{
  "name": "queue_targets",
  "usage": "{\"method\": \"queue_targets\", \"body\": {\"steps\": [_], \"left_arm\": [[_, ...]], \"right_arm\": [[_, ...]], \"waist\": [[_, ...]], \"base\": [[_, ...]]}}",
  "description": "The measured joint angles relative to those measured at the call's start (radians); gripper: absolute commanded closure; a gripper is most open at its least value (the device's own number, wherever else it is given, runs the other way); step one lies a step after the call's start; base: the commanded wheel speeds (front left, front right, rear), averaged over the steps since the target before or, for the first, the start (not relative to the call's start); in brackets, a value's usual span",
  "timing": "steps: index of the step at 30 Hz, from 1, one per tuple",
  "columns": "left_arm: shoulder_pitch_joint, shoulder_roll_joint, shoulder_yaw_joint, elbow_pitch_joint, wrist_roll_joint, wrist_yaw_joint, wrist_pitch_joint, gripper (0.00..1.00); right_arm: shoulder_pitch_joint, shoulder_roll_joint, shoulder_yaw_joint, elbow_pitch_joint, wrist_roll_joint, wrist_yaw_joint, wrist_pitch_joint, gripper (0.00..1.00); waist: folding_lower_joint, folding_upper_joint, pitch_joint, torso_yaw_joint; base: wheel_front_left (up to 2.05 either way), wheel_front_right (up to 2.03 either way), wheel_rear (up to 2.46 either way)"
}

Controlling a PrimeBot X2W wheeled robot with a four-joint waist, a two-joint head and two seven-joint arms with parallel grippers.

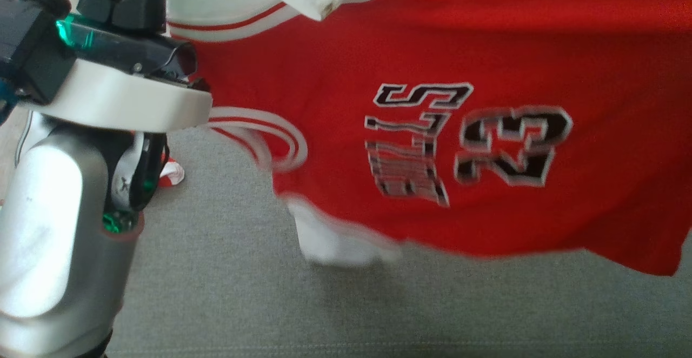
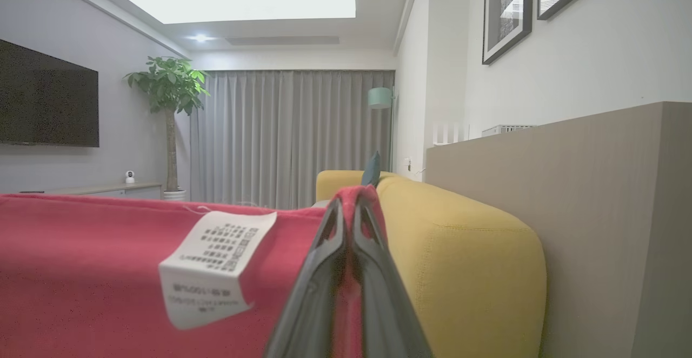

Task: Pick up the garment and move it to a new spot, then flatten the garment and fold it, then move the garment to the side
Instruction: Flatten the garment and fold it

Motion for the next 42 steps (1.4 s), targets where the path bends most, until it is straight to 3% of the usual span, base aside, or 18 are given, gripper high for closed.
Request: {"method": "queue_targets", "body": {"steps": [8, 16, 23, 29, 36, 42], "left_arm": [[-0.045, -0.005, -0.007, 0.077, -0.021, -0.016, 0.007, 1.0], [-0.263, -0.06, -0.023, 0.406, -0.045, -0.081, -0.08, 1.0], [-0.54, -0.116, -0.003, 0.815, -0.048, -0.122, -0.251, 1.0], [-0.723, -0.165, 0.024, 1.025, -0.048, -0.143, -0.302, 1.0], [-0.702, -0.213, 0.031, 1.252, -0.085, -0.184, -0.309, 1.0], [-0.599, -0.241, 0.041, 1.327, -0.118, -0.21, -0.309, 1.0]], "right_arm": [[-0.058, 0.002, 0.022, 0.058, 0.036, 0.0, 0.006, 1.0], [-0.297, 0.003, 0.12, 0.301, 0.072, 0.0, -0.083, 1.0], [-0.648, 0.018, 0.267, 0.68, 0.082, 0.0, -0.271, 1.0], [-0.855, 0.034, 0.404, 0.975, 0.085, 0.0, -0.441, 1.0], [-0.912, 0.076, 0.539, 1.286, 0.121, 0.0, -0.505, 1.0], [-0.904, 0.086, 0.64, 1.399, 0.202, 0.0, -0.541, 1.0]], "waist": [[0.0, 0.0, 0.027, -0.001], [0.0002, 0.0, 0.104, -0.014], [0.0003, 0.0, 0.157, -0.04], [0.0002, 0.0, 0.206, -0.046], [0.0004, -0.0001, 0.294, -0.036], [0.0003, -0.0001, 0.37, -0.023]], "base": [[0.0, 0.0, 0.0], [0.0, 0.0, 0.0], [0.0, 0.0, 0.0], [0.0, 0.0, 0.0], [0.0, 0.0, 0.0], [0.0, 0.0, 0.0]]}}
